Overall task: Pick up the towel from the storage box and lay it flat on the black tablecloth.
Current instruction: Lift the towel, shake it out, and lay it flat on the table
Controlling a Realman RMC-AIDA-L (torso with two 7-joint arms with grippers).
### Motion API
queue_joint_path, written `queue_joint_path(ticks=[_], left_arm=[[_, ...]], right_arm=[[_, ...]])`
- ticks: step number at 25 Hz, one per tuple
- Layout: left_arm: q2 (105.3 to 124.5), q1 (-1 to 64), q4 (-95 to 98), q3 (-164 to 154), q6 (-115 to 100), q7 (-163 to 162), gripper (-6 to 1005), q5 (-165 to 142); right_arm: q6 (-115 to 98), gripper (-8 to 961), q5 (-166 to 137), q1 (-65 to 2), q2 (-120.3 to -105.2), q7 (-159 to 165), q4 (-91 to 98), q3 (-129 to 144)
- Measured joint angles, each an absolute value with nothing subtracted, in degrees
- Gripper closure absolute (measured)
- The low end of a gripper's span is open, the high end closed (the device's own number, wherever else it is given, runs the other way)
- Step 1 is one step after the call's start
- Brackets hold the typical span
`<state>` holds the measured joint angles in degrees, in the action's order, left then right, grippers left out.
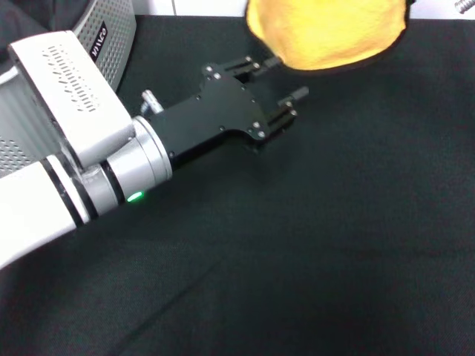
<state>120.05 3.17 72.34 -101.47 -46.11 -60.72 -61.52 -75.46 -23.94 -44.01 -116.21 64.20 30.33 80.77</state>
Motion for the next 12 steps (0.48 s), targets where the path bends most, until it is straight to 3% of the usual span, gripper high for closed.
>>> queue_joint_path(ticks=[12], left_arm=[[120.11,10.1,58.9,-96.3,-69.3,-84.4,521,-59.7]], right_arm=[[-83.3,910,-23.5,-44.9,-116.19,63.6,30.3,80.9]])
